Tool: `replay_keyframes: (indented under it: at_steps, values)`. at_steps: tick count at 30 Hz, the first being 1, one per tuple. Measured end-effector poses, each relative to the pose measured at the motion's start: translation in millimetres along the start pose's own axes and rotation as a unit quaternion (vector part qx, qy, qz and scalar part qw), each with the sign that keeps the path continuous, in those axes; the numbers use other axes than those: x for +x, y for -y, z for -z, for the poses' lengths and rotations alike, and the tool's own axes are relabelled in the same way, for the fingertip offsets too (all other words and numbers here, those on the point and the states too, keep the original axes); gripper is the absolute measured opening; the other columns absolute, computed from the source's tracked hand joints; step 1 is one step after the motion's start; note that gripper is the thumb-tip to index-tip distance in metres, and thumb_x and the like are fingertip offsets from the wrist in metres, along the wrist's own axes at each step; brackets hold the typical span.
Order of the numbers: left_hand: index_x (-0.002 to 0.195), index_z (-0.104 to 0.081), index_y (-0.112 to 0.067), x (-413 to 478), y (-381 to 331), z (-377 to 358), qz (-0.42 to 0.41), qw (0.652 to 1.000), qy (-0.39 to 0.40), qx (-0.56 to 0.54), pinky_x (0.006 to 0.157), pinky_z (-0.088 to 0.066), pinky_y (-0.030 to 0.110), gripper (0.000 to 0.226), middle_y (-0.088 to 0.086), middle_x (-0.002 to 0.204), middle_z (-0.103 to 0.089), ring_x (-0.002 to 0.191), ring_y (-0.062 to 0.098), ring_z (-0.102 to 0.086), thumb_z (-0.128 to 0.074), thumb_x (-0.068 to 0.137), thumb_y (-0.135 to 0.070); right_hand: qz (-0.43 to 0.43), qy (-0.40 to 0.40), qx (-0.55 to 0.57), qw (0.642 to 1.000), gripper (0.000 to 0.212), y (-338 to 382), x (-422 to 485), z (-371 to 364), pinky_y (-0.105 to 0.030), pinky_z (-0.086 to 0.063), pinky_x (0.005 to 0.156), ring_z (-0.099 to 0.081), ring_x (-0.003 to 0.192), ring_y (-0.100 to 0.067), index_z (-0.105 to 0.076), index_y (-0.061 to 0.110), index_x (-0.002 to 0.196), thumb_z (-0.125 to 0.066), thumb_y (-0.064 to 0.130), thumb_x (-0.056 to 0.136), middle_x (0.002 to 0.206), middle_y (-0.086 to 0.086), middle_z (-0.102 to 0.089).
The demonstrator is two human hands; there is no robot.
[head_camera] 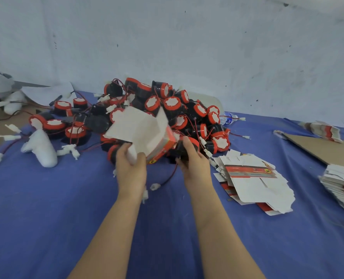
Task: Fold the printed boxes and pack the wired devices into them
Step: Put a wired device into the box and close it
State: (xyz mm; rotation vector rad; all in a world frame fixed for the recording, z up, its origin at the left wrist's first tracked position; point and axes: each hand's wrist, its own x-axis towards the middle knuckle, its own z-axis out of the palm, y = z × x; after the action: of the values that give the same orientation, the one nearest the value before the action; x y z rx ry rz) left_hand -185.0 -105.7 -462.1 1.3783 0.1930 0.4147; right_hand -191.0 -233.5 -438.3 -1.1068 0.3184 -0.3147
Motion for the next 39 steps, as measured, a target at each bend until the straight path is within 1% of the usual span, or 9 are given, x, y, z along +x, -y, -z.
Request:
replay_keyframes:
  at_steps: [5,8,11,15,21,25,28,31,39]
  values:
    - [0.129,-0.045,-0.012,13,-1,20,0.015,0.989,-0.144,-0.029,0.076,-0.045,0.023,0.041,0.004,0.123,-0.054,0.105,0.020,-0.057,-0.054,0.089,-0.007,-0.002,-0.072,0.068,0.995,0.030,18,0,10,-0.021,-0.052,0.060,-0.067,0.074,-0.012,-0.063,0.017,0.090,-0.067,0.047,0.084,0.091,-0.003,-0.068]
    - [0.123,-0.044,-0.021,4,-10,14,-0.051,0.991,-0.122,0.003,0.085,-0.050,0.034,0.038,0.000,0.124,-0.050,0.107,0.019,-0.054,-0.054,0.089,-0.007,0.064,-0.137,0.176,0.973,0.029,46,-1,28,-0.025,-0.050,0.068,-0.069,0.091,-0.014,-0.060,0.020,0.099,-0.057,0.047,0.089,0.097,0.003,-0.068]
    - [0.117,-0.044,-0.023,-13,-24,1,-0.177,0.981,-0.057,0.053,0.094,-0.048,0.036,0.038,-0.004,0.121,-0.045,0.113,0.015,-0.048,-0.055,0.087,-0.002,0.156,-0.094,0.211,0.960,0.031,65,-6,40,-0.025,-0.052,0.079,-0.064,0.106,-0.020,-0.047,0.019,0.123,-0.051,0.023,0.092,0.106,0.000,-0.063]
    - [0.127,-0.048,-0.011,-43,-21,-19,-0.270,0.934,0.108,0.206,0.078,-0.037,0.004,0.045,-0.001,0.135,-0.040,0.091,-0.009,-0.036,-0.054,0.085,0.006,0.347,-0.137,0.009,0.928,0.049,71,-30,32,-0.017,-0.050,0.084,-0.064,0.100,-0.002,-0.037,0.021,0.130,-0.064,0.019,0.089,0.118,0.000,-0.059]
    - [0.129,-0.046,-0.020,-65,-4,-32,-0.207,0.881,0.224,0.361,0.064,-0.042,0.023,0.043,-0.009,0.142,-0.029,0.088,0.014,-0.055,-0.049,0.089,-0.004,0.475,-0.152,-0.165,0.851,0.062,48,-41,22,-0.005,-0.038,0.085,-0.048,0.115,-0.017,-0.044,0.015,0.125,-0.079,0.025,0.075,0.124,-0.001,-0.047]
    - [0.122,-0.051,-0.013,-52,-4,-26,-0.178,0.899,0.164,0.365,0.064,-0.040,0.027,0.034,-0.002,0.139,-0.034,0.084,0.021,-0.055,-0.048,0.089,-0.003,0.528,-0.117,-0.296,0.788,0.059,31,-41,10,-0.008,-0.038,0.091,-0.045,0.113,-0.016,-0.052,0.008,0.118,-0.082,0.029,0.072,0.121,-0.009,-0.045]
    - [0.120,-0.053,-0.011,-32,-6,-14,-0.142,0.916,0.088,0.365,0.070,-0.035,0.027,0.029,0.004,0.137,-0.039,0.096,0.028,-0.059,-0.051,0.092,-0.008,0.531,-0.062,-0.375,0.757,0.050,14,-40,2,-0.011,-0.035,0.093,-0.046,0.112,-0.016,-0.058,0.013,0.115,-0.080,0.032,0.073,0.123,-0.007,-0.051]
    - [0.134,-0.045,-0.015,-29,-4,-11,-0.110,0.933,0.122,0.321,0.080,-0.038,0.025,0.041,0.004,0.139,-0.042,0.108,0.023,-0.057,-0.054,0.094,-0.017,0.477,0.002,-0.491,0.729,0.051,-8,-36,0,-0.024,-0.039,0.093,-0.045,0.111,-0.021,-0.057,0.018,0.121,-0.078,0.031,0.076,0.128,-0.002,-0.052]
    - [0.136,-0.043,-0.022,-21,0,-5,-0.004,0.965,0.174,0.196,0.079,-0.046,0.023,0.045,-0.003,0.115,-0.056,0.101,0.014,-0.053,-0.056,0.093,-0.020,0.300,0.054,-0.538,0.786,0.053,-18,-26,13,-0.029,-0.037,0.095,-0.039,0.125,-0.020,-0.039,0.016,0.139,-0.048,0.045,0.096,0.142,-0.001,-0.039]
